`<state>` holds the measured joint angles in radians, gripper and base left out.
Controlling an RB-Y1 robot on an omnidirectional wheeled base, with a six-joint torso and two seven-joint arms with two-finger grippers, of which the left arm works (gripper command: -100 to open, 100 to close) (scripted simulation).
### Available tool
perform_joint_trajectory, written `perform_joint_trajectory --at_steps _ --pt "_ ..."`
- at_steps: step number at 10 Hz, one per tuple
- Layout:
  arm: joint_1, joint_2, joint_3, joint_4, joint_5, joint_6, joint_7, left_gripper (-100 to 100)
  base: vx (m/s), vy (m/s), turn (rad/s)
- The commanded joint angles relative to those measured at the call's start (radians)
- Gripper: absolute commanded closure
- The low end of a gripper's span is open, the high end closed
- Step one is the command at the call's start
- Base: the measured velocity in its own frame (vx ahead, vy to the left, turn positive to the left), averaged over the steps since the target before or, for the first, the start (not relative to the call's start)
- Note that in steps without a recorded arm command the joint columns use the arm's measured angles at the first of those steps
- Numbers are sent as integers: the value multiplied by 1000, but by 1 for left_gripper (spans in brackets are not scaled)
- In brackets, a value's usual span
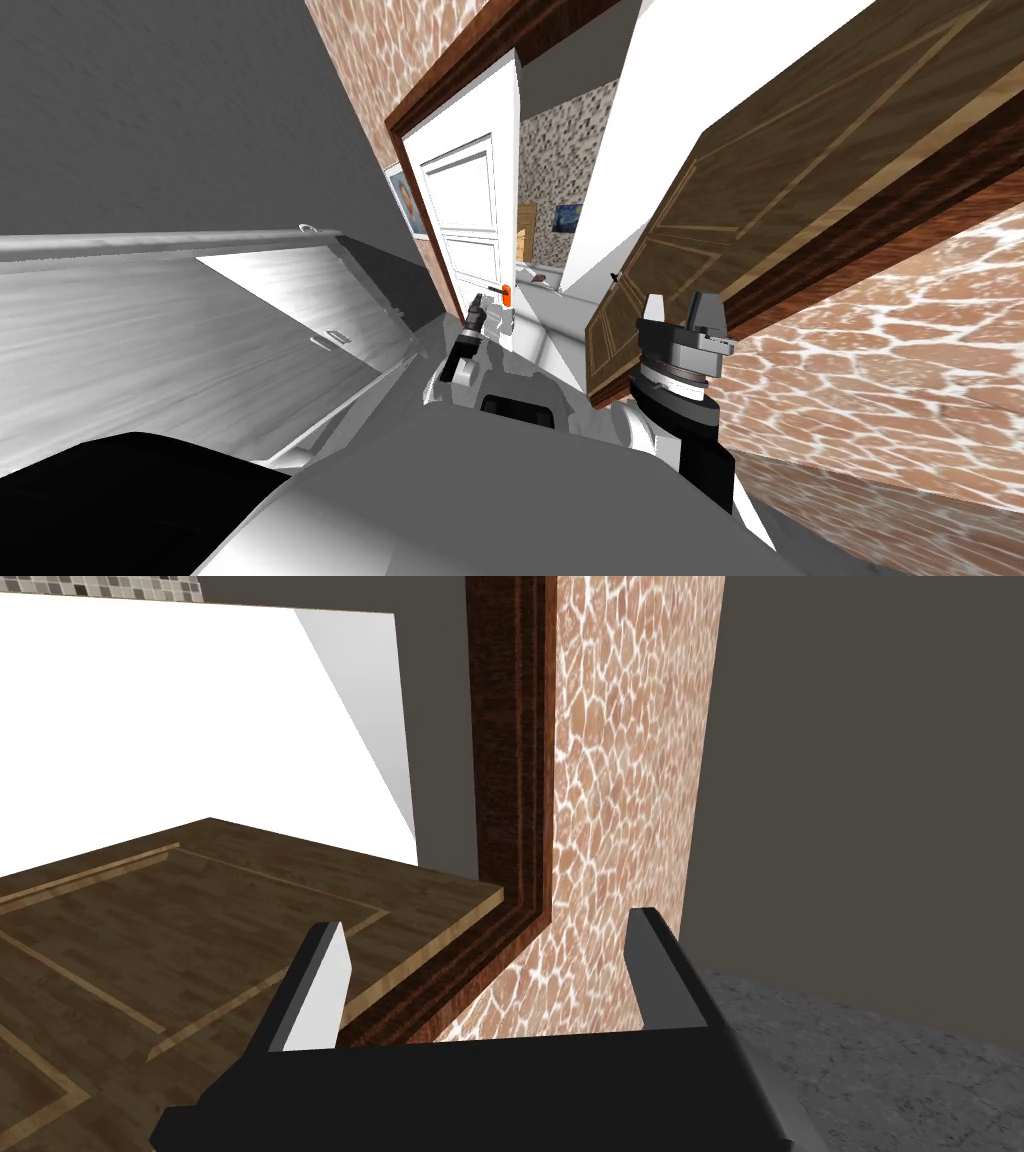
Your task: Push the door open
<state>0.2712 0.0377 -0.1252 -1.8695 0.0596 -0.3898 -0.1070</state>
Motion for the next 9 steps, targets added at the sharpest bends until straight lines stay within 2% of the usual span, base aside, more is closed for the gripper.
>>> perform_joint_trajectory --at_steps 1,9 --pt "-18 7 -5 37 -1 13 9 -100 88 122 -69" --pt "-111 6 -41 240 -14 60 35 -100 69 113 -80"
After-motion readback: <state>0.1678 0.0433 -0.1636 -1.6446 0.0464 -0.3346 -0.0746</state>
